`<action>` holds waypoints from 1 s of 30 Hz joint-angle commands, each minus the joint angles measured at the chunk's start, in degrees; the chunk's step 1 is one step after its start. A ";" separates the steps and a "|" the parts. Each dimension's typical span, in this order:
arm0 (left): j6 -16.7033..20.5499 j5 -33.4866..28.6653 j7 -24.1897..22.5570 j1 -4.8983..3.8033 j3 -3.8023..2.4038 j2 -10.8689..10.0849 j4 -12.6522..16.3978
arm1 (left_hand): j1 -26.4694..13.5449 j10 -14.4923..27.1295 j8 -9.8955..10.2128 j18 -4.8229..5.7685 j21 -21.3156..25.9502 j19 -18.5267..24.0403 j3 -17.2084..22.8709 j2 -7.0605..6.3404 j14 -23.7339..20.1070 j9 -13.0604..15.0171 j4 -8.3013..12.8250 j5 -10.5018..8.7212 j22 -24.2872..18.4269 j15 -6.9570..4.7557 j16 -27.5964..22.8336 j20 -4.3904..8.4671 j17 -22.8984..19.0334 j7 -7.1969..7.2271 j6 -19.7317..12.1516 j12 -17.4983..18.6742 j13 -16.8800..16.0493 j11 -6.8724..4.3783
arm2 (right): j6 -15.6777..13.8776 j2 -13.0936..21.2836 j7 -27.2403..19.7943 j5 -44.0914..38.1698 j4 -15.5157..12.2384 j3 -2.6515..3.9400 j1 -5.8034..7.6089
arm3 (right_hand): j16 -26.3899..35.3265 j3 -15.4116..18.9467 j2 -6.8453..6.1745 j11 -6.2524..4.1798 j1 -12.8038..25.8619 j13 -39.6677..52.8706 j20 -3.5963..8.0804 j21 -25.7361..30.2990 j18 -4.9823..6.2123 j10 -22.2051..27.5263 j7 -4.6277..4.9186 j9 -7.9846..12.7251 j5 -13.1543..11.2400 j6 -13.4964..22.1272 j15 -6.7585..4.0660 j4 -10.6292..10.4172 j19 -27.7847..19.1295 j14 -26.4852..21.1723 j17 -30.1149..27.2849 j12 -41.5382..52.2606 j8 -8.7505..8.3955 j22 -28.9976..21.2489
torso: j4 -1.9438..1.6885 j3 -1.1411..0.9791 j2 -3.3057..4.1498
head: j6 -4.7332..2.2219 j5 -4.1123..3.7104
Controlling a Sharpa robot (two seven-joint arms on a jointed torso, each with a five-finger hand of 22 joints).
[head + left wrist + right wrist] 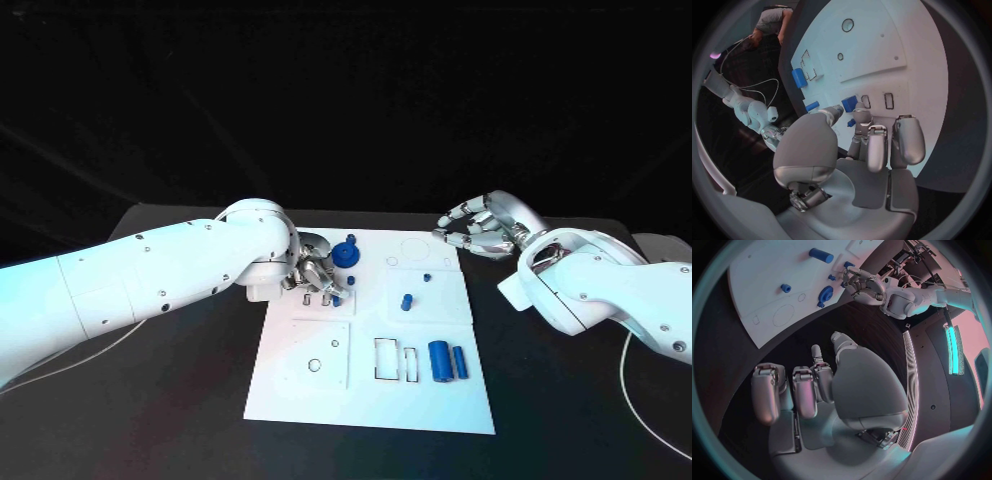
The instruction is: Assemble the parts on the task board
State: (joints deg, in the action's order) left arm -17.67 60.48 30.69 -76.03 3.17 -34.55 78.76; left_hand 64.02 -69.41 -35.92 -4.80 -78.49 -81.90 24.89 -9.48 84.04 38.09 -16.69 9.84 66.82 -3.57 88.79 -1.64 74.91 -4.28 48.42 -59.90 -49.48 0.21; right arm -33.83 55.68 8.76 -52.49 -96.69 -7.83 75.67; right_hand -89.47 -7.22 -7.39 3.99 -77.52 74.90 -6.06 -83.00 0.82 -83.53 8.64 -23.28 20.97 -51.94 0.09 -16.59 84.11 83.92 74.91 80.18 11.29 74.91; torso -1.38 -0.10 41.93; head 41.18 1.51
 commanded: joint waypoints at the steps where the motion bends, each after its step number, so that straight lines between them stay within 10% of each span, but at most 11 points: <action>1: -1.52 -0.54 0.04 -0.06 0.00 0.17 0.00 | 0.16 0.28 -0.05 0.44 -0.28 -0.42 1.39 -0.66 5.42 0.12 0.06 0.04 0.16 -0.16 0.04 0.13 13.34 0.01 0.01 -0.40 0.15 -0.26 | 0.75 -0.06 0.14 -0.75 0.01 0.00 -0.08 | 0.20 -0.29 -0.32 -0.19 -0.03 8.34 0.38 0.28 1.04 -0.14 -0.03 -0.06 0.15 -0.18 -0.40 0.04 2.17 5.60 13.05 0.39 0.34 10.21 | -0.01 0.01 0.00 | 0.08 0.00; 15: -1.74 -1.08 0.08 -0.06 0.01 0.16 -0.05 | 2.58 0.25 -0.62 0.48 -0.43 -0.46 9.01 -1.80 5.41 0.90 0.91 0.05 0.55 -0.38 0.02 0.31 13.31 0.23 -0.08 -0.43 0.80 -0.50 | 0.68 -0.11 0.09 -0.75 0.13 -0.01 -0.23 | 0.23 -0.36 -0.29 -0.19 0.00 8.35 0.38 0.27 1.04 -0.16 -0.03 -0.06 0.28 -0.22 -0.40 0.02 2.18 5.58 12.99 0.41 0.37 10.22 | -0.01 0.01 -0.01 | 0.42 -0.02; 30: -0.83 -8.94 -0.24 -0.06 -0.24 -1.27 0.56 | 5.07 -0.46 -3.62 0.60 -0.75 -0.58 19.66 -1.78 5.42 4.17 8.40 3.90 1.35 -0.79 0.05 0.67 13.38 0.77 -0.76 -1.28 0.05 -1.04 | 0.39 0.11 -0.05 -0.40 0.16 -0.01 -0.38 | 0.25 -0.54 -0.17 -0.20 0.34 8.34 0.39 0.43 1.07 -0.17 -0.03 -0.06 0.71 -0.25 -0.41 -0.08 2.11 5.57 12.94 0.41 0.44 10.13 | -0.11 -0.04 -0.04 | 0.42 -0.02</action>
State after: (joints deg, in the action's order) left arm -18.38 56.14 30.74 -76.03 2.98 -35.75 79.05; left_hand 68.08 -69.64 -38.58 -4.81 -78.93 -82.32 41.69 -11.86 84.05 39.72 -11.20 13.55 68.09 -3.99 88.79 -1.23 74.91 -3.93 47.49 -60.97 -49.43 -0.82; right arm -33.82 55.75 8.85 -52.55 -96.51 -7.83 75.34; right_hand -89.47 -7.44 -7.39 3.99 -77.53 74.94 -6.06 -82.76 0.82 -83.53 8.64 -23.27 21.52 -51.94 0.09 -16.82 84.11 83.92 74.95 80.42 11.52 74.94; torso -1.39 -0.10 41.90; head 41.67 1.53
